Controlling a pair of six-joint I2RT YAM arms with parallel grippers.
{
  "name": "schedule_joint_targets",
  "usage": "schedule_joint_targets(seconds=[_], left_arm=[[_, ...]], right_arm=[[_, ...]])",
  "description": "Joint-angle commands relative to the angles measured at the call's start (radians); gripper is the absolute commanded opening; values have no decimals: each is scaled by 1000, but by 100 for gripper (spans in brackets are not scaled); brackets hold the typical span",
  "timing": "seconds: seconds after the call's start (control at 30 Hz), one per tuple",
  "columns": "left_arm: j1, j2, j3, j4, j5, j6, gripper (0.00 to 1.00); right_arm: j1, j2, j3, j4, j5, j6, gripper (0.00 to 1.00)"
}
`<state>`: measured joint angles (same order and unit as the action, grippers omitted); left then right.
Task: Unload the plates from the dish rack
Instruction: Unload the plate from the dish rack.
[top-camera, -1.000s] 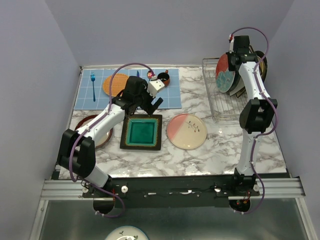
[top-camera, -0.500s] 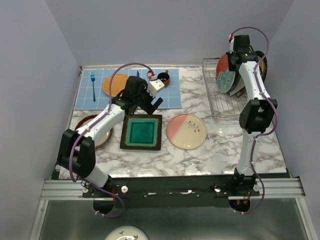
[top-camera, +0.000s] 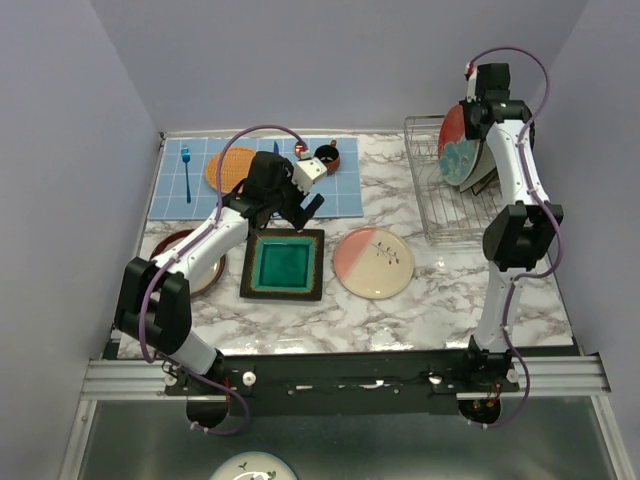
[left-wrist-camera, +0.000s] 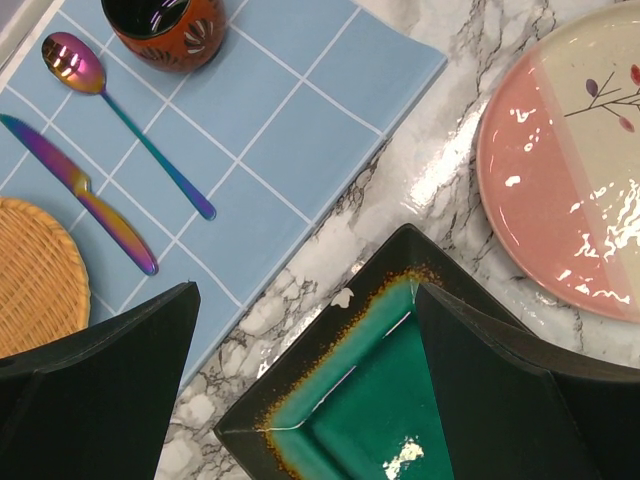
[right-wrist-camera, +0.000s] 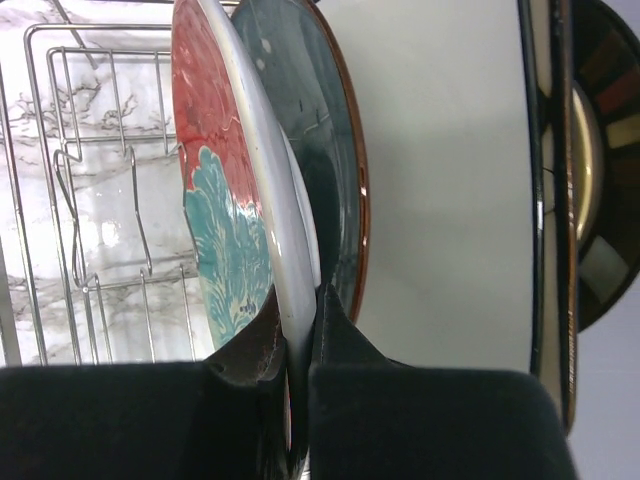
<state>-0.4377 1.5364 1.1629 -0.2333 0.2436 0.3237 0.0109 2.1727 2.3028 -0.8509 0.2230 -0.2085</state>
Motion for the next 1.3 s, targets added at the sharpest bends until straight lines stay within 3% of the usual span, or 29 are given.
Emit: schedule_joint_targets(seconds=[0.0, 0.87, 1.17, 1.27], left_arm=[[7, 8, 21, -9, 25, -11, 99], [40, -1, 15, 41, 29, -61, 99], [172, -35, 24, 68, 91, -121, 99], [220, -36, 20, 62, 184, -143, 98]], right_arm=[[0, -136, 49, 43, -63, -28, 1], [0, -290, 96, -22, -188, 6, 1], [0, -378, 101, -83, -448, 27, 1], [0, -396, 89, -105, -579, 38, 1]])
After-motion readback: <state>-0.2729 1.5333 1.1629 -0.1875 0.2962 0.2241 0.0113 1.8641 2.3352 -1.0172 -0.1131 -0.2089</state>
